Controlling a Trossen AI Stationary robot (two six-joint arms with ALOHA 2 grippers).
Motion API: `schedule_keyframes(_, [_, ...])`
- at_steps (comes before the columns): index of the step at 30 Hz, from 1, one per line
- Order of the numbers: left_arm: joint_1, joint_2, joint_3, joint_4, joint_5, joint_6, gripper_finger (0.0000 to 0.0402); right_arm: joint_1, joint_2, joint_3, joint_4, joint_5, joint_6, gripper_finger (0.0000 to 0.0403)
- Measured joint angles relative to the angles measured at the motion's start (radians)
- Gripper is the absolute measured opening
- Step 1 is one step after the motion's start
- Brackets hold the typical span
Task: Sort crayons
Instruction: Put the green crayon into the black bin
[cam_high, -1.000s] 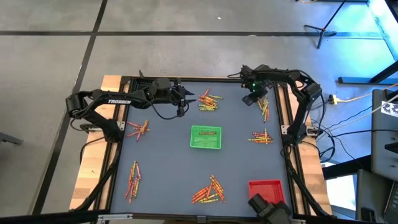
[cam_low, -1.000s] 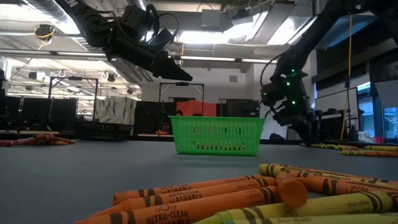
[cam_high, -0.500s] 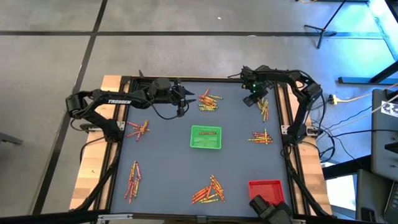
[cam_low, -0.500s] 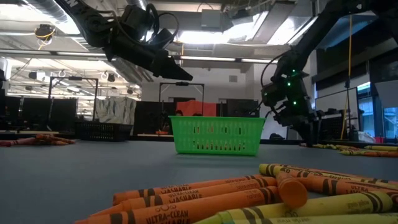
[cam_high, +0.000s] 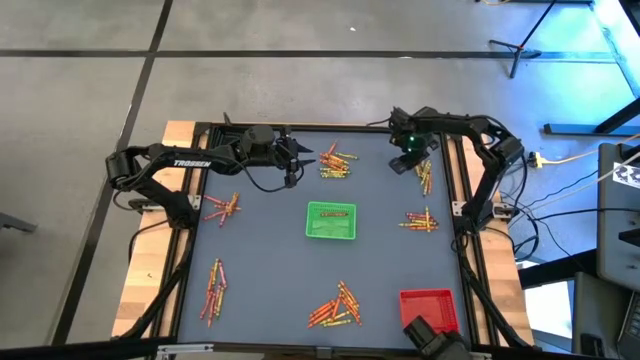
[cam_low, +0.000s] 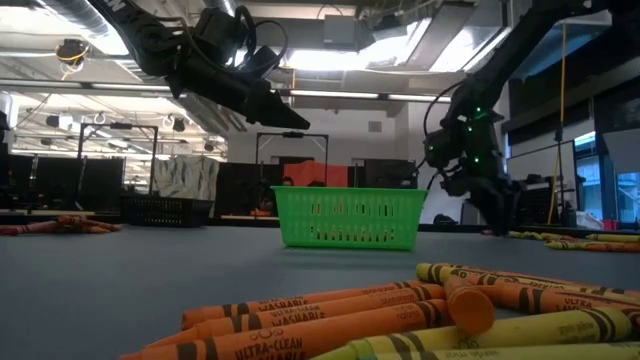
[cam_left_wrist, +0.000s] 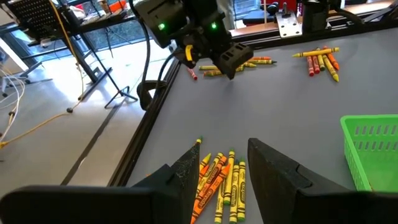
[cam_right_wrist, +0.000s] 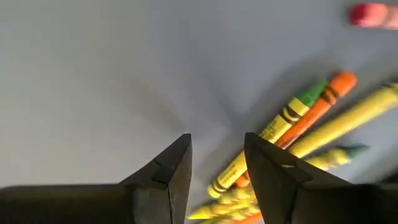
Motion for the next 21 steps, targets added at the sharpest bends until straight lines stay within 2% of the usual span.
schedule_keyframes(2, [0.000, 0.000, 0.000, 0.002, 0.000, 0.000, 0.0119, 0.000, 0.000, 0.001, 0.010, 0.036, 0.000, 0.0149])
schedule_keyframes(9, [0.000, 0.000, 0.000, 0.005, 0.000, 0.000, 0.0119, 0.008, -0.001, 0.039, -0.025, -0.009, -0.004, 0.0149])
schedule_keyframes(13, [0.000, 0.000, 0.000, 0.005, 0.000, 0.000, 0.0119, 0.007, -0.015, 0.051, -0.050, 0.013, 0.020, 0.0149])
schedule_keyframes(17, [0.000, 0.000, 0.000, 0.005, 0.000, 0.000, 0.0119, 0.006, -0.015, 0.035, -0.075, 0.086, 0.039, 0.0149])
schedule_keyframes(21, [0.000, 0.000, 0.000, 0.005, 0.000, 0.000, 0.0119, 0.006, -0.015, 0.015, -0.045, 0.068, 0.045, 0.0149])
